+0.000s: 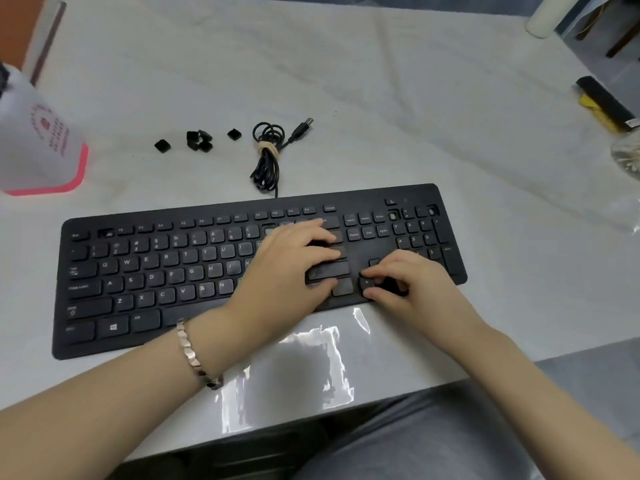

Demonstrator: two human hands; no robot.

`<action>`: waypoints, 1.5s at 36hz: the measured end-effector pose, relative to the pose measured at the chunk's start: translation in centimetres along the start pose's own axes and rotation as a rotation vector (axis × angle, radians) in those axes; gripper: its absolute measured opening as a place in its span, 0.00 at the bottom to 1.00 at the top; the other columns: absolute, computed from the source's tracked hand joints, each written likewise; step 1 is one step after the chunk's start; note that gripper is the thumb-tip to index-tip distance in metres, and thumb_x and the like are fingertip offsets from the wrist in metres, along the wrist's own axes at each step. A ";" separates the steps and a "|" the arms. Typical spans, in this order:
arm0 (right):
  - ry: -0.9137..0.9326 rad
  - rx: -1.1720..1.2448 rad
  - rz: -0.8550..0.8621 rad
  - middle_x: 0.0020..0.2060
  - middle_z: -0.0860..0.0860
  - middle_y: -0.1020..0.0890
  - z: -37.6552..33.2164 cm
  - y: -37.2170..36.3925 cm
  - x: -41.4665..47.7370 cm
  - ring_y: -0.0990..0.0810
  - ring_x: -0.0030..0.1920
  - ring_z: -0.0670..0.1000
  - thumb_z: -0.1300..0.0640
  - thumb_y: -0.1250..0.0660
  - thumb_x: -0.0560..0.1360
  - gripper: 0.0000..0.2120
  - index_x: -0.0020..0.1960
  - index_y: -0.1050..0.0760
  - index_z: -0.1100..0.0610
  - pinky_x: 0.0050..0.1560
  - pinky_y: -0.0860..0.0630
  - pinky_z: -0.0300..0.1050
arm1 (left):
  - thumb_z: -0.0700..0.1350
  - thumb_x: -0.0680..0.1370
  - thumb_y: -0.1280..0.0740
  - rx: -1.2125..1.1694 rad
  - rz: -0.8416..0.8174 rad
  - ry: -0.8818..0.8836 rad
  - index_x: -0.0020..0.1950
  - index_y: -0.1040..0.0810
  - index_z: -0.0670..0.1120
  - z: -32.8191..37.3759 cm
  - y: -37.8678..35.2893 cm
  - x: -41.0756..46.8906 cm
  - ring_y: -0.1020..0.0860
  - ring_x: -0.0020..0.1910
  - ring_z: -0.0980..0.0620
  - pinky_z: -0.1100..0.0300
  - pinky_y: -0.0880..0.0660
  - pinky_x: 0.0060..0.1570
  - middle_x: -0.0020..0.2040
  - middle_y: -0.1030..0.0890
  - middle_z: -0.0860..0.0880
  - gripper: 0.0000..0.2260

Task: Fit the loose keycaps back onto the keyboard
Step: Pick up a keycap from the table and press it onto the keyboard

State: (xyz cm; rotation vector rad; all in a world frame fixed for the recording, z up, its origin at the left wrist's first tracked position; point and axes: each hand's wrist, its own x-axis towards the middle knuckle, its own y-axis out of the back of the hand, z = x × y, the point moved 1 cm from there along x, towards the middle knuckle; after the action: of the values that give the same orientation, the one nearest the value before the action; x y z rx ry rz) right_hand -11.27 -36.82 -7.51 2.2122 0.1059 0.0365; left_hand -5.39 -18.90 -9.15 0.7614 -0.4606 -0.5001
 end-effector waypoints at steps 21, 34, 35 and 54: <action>-0.002 -0.006 0.044 0.37 0.44 0.25 0.6 -0.2 -0.3 0.28 0.44 0.33 0.60 0.29 0.68 0.09 0.48 0.18 0.56 0.47 0.34 0.23 | 0.55 0.75 0.44 0.392 -0.036 0.001 0.66 0.28 0.42 -0.9 0.6 -1.9 0.35 0.70 0.47 0.53 0.43 0.68 0.68 0.29 0.44 0.25; -0.034 0.123 0.036 0.37 0.41 0.23 0.6 -0.1 -0.2 0.26 0.38 0.37 0.63 0.27 0.66 0.09 0.46 0.17 0.56 0.41 0.33 0.25 | 0.54 0.74 0.42 0.397 -0.010 -0.003 0.66 0.28 0.42 -1.0 0.5 -2.0 0.34 0.69 0.47 0.53 0.43 0.68 0.68 0.29 0.44 0.24; -0.035 0.128 0.042 0.37 0.41 0.23 0.6 -0.2 -0.2 0.26 0.38 0.38 0.63 0.27 0.66 0.09 0.45 0.17 0.56 0.41 0.32 0.25 | 0.54 0.75 0.42 0.398 -0.011 -0.004 0.66 0.28 0.42 -1.0 0.5 -2.0 0.34 0.69 0.47 0.53 0.43 0.68 0.68 0.29 0.44 0.24; -0.062 0.092 0.055 0.35 0.40 0.24 -0.2 -0.2 -0.2 0.26 0.37 0.35 0.64 0.26 0.65 0.09 0.44 0.17 0.56 0.40 0.33 0.24 | 0.53 0.74 0.42 0.404 0.035 -0.030 0.65 0.27 0.42 -1.1 0.3 -2.1 0.33 0.68 0.46 0.53 0.41 0.68 0.67 0.28 0.44 0.23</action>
State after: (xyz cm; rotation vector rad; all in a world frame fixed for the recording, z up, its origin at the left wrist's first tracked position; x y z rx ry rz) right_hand -11.51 -36.54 -7.49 2.3058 0.0133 -0.0064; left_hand -6.34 -16.89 -10.05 1.1324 -0.6111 -0.3892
